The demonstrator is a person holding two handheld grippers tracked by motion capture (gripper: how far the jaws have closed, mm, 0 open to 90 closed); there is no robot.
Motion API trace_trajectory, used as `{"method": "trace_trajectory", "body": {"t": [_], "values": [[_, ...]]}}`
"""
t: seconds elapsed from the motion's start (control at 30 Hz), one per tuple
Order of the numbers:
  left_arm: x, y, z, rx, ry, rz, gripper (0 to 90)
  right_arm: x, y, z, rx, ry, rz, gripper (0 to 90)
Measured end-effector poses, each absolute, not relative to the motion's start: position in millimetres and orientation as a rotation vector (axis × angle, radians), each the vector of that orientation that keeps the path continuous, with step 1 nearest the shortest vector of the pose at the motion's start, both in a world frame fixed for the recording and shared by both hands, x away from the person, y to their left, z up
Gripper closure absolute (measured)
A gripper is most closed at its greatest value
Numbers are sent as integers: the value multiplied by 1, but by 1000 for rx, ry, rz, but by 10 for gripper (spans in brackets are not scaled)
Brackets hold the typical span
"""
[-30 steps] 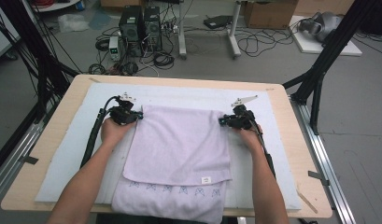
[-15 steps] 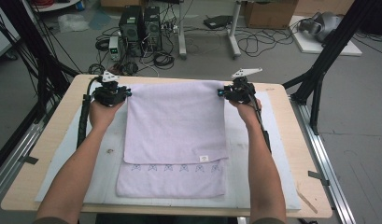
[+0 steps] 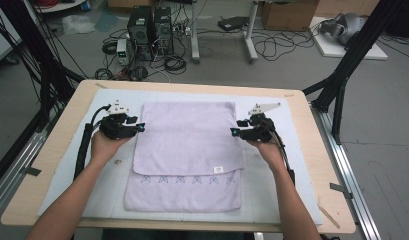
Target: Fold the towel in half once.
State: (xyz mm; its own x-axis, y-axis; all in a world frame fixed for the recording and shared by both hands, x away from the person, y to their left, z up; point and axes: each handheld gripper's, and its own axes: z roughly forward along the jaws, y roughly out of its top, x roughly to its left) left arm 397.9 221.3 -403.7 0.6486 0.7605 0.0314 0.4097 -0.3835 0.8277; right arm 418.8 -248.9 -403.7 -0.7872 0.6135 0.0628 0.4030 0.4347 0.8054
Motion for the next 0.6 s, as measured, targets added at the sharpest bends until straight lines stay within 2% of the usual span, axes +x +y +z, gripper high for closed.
{"method": "trace_trajectory", "body": {"t": [0.3,0.5,0.6], "values": [[342,215,-419,2054,802,455,526,344,-254,-420,755,2530,1247,528],[317,221,-425,2050,790,441,510,303,-266,-431,700,2588,1261,605],[308,224,-426,2051,788,453,503,284,-267,-438,666,2610,1288,601]]}}
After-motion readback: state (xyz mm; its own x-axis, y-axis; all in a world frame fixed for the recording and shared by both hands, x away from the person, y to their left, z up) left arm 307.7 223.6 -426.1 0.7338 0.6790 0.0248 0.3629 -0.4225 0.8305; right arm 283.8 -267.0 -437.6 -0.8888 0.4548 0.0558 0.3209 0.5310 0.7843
